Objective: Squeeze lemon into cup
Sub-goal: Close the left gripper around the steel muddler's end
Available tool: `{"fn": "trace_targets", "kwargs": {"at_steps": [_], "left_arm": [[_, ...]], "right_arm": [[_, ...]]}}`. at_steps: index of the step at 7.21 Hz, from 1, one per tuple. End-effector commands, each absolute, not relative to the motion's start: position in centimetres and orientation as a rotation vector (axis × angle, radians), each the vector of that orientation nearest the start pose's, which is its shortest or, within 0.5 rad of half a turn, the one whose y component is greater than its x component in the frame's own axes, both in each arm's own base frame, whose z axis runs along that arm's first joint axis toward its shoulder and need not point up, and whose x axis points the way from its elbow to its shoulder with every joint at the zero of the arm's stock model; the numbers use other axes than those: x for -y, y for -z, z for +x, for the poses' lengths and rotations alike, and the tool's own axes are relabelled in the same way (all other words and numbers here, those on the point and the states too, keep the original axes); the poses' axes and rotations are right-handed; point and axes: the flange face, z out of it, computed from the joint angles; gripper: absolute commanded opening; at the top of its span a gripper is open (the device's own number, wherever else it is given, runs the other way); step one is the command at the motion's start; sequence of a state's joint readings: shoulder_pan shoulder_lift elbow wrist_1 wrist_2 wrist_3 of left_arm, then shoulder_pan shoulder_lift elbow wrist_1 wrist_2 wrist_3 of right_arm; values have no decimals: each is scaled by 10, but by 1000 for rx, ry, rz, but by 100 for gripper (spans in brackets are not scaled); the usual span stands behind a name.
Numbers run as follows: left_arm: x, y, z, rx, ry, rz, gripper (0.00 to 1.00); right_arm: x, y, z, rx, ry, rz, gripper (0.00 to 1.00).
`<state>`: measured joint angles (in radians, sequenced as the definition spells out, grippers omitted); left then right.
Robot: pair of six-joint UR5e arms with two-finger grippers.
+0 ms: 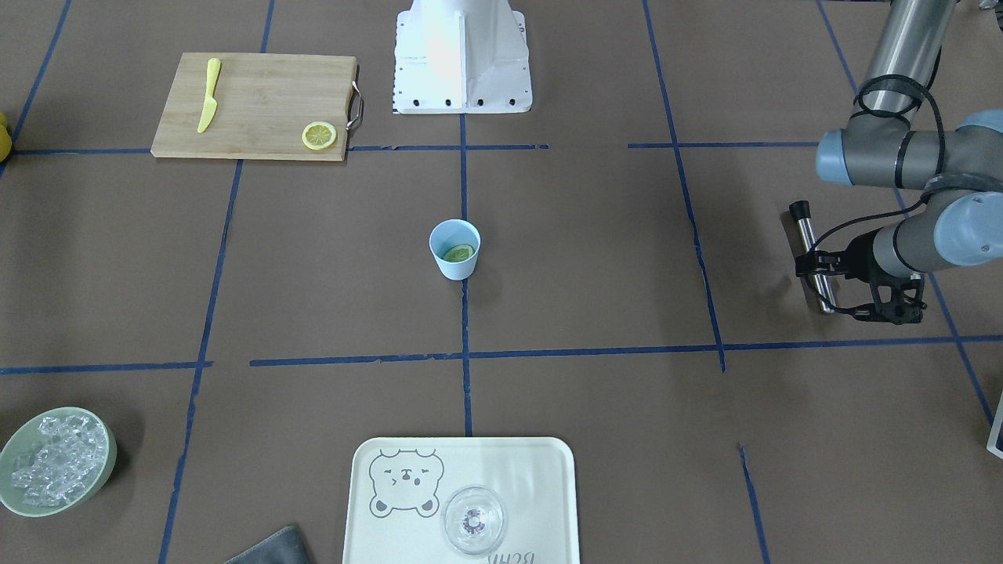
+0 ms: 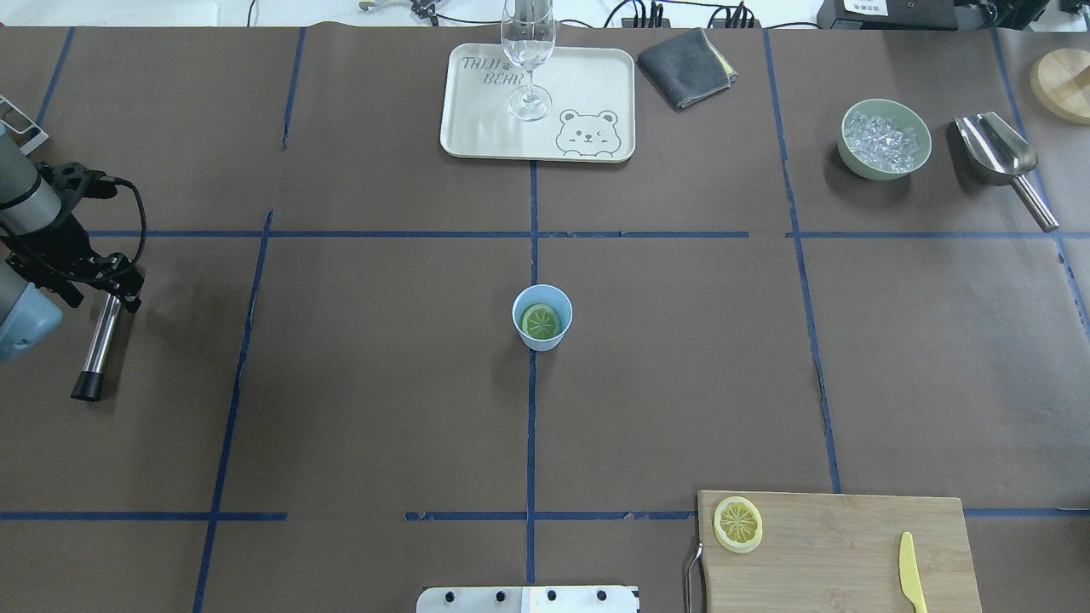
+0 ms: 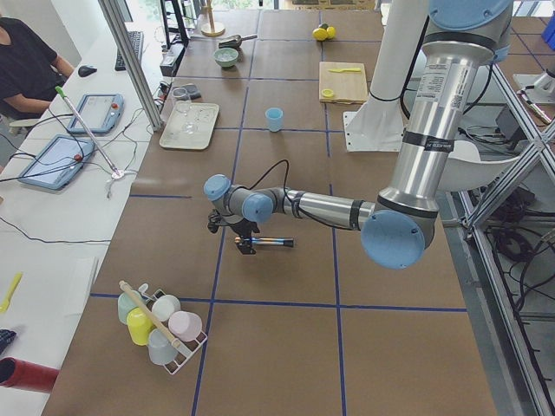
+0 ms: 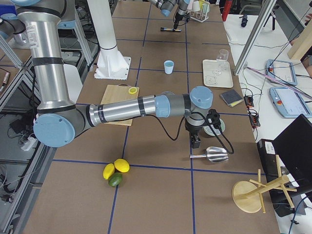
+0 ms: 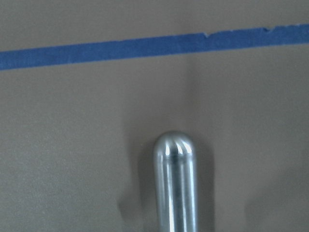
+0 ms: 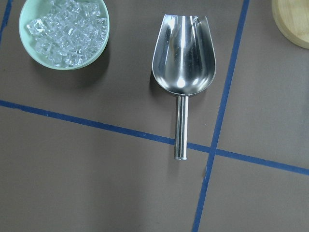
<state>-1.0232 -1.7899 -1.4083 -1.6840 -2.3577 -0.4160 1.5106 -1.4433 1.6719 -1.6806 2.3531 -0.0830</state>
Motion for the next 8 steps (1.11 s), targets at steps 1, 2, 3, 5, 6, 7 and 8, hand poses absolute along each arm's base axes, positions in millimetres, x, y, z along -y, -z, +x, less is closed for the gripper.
{"fn": "trace_targets", "kwargs": {"at_steps": [1,2,3,5,6,7,8], "left_arm": [[540,-608,256,-770,-190,-221,59],[540,-608,256,-770,-190,-221,42],[540,-608,256,-769,-188,-223,26],[540,-605,256,-771,-188,-219,0],[541,-590,254,-777,-194,-194,0],[545,-564,242,-750,-191,-121,0],[542,-538,225,-717,-174,-85,0]], "right_arm": [[547,-552,31,781,182,126,100],[547,-552,34,782,178,127,100],[547,-551,36,782,175,130,100],[546,-552,37,782,173,131,100],[546,-553,38,783,170,129,100],[546,-553,38,782,170,129,100],[545,-553,38,782,170,127,100]]}}
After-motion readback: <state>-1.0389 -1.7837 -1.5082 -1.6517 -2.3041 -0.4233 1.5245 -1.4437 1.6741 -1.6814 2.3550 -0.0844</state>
